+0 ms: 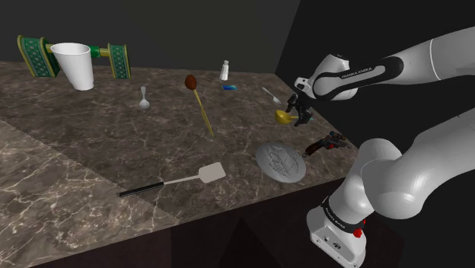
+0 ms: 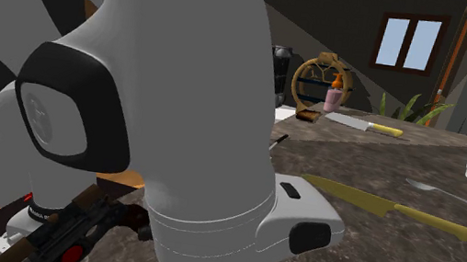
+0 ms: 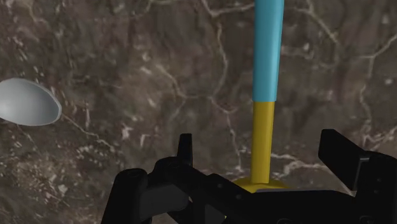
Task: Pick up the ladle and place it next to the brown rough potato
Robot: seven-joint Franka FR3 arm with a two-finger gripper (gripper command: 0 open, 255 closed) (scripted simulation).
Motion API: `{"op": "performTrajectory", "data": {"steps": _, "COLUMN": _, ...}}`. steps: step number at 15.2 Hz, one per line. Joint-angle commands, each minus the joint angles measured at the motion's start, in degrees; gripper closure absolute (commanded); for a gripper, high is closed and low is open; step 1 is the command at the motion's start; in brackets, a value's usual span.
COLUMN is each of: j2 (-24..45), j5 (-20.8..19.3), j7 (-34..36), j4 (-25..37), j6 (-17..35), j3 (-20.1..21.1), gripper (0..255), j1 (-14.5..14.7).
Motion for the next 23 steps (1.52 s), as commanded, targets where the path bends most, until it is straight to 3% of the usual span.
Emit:
{"op": "performTrajectory", "data": {"steps": 1, "j2": 0.13, "j5": 0.09, "j7": -0.09, "j4": 0.04, "j6": 0.12, "j3": -0.15, "gripper": 0, "j1": 0.13}}
{"op": "performTrajectory", "data": {"steps": 5, "j2": 0.12, "j5": 0.08, "j7": -0.08, "j4": 0.03, "j6": 0.11, "j3": -0.14, "gripper": 0, "j1": 0.12}}
{"op": "performTrajectory", "data": {"steps": 6, "j2": 0.12, "j5": 0.08, "j7": -0.08, "j4": 0.03, "j6": 0.11, "j3": -0.14, "gripper": 255, "j1": 0.12}}
{"op": "performTrajectory", "data": {"steps": 15, "j2": 0.13, "j5": 0.08, "j7": -0.09, "j4": 0.04, "j6": 0.12, "j3": -0.16, "gripper": 255, "j1": 0.14}}
{"op": "performTrajectory", "data": {"steps": 23, "j2": -5.37, "j5": -1.58, "j7": 2.02, "j4": 2.69, "j6": -8.0, "j3": 5.5, "gripper": 255, "j1": -3.57}}
